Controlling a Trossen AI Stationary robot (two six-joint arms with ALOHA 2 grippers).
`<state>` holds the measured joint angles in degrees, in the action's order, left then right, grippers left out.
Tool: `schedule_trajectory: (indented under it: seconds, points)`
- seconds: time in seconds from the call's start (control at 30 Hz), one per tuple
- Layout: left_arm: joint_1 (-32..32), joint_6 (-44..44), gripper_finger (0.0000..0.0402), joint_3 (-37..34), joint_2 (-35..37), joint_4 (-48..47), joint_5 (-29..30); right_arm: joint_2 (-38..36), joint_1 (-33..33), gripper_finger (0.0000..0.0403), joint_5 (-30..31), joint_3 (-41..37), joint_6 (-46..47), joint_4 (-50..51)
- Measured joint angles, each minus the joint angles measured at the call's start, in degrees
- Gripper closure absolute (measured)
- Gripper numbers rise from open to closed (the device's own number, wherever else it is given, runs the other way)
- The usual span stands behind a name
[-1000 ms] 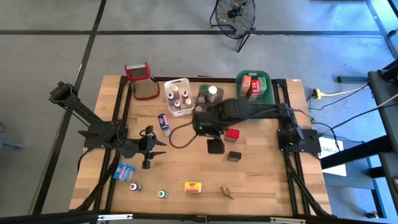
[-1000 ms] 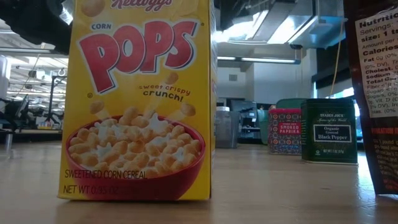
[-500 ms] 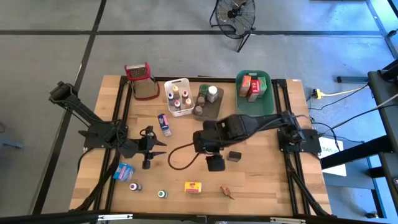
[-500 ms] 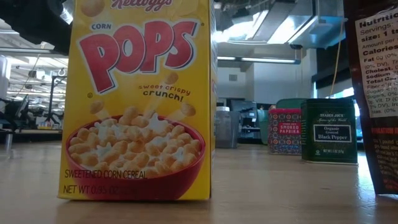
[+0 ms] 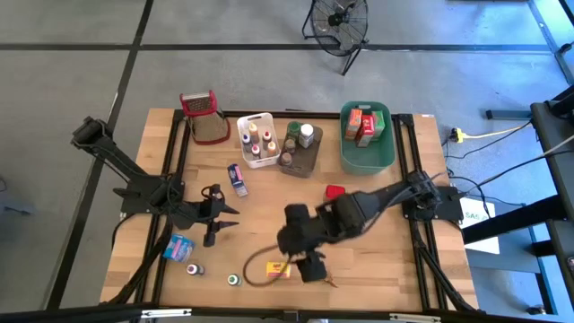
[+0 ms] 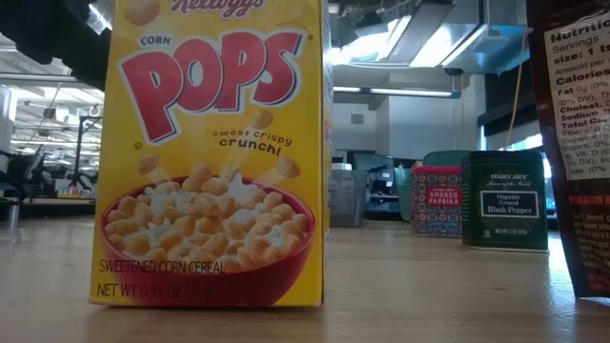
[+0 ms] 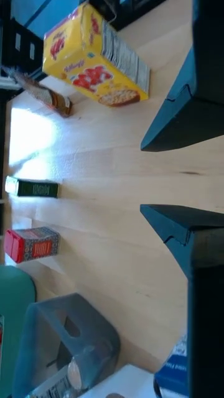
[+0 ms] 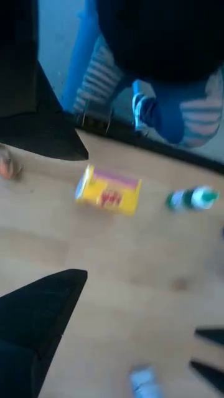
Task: Pick & Place Kitchen Items
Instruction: Put the yellow cereal box into the green bin
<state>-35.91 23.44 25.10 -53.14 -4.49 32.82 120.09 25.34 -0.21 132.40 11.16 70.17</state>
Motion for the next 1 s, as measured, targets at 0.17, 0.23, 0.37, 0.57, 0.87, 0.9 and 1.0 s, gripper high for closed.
schedule_trajectory:
  seconds: [0.17, 0.23, 0.37, 0.57, 0.87, 0.9, 1.0]
  points:
    - [-1.59, -0.02, 0.0258, 0.0, 0.0, 0.02, 0.04, 0.34, 4.17, 0.01, 3.91, -3.5, 0.0, -6.7]
    - [-2.04, -0.04, 0.0258, 0.0, 0.0, 0.01, 0.04, 0.39, 5.15, 0.01, 5.69, -5.96, 0.6, -9.76]
    - [-3.03, -0.13, 0.0258, 0.0, 0.0, 0.02, 0.04, 0.4, 5.77, 0.01, 7.11, -11.6, 5.2, -15.36]
    - [-4.21, -2.38, 0.0258, 0.0, 0.0, 0.01, -1.73, 0.44, 5.84, 0.01, 7.3, -18.06, 8.72, -24.09]
    - [-4.3, -4.17, 0.0258, 0.0, 0.02, 0.0, -3.33, 0.31, 5.67, 0.01, 13.72, -23.53, 8.11, -29.46]
    - [-4.3, -4.22, 0.0258, 0.0, 0.01, 0.01, -3.76, 0.33, 5.68, 0.01, 14.34, -24.02, 7.99, -29.22]
    - [-4.3, -4.24, 0.0258, 0.0, 0.02, 0.0, -4.95, 0.3, 5.49, 0.01, 15.06, -25.46, 7.94, -30.4]
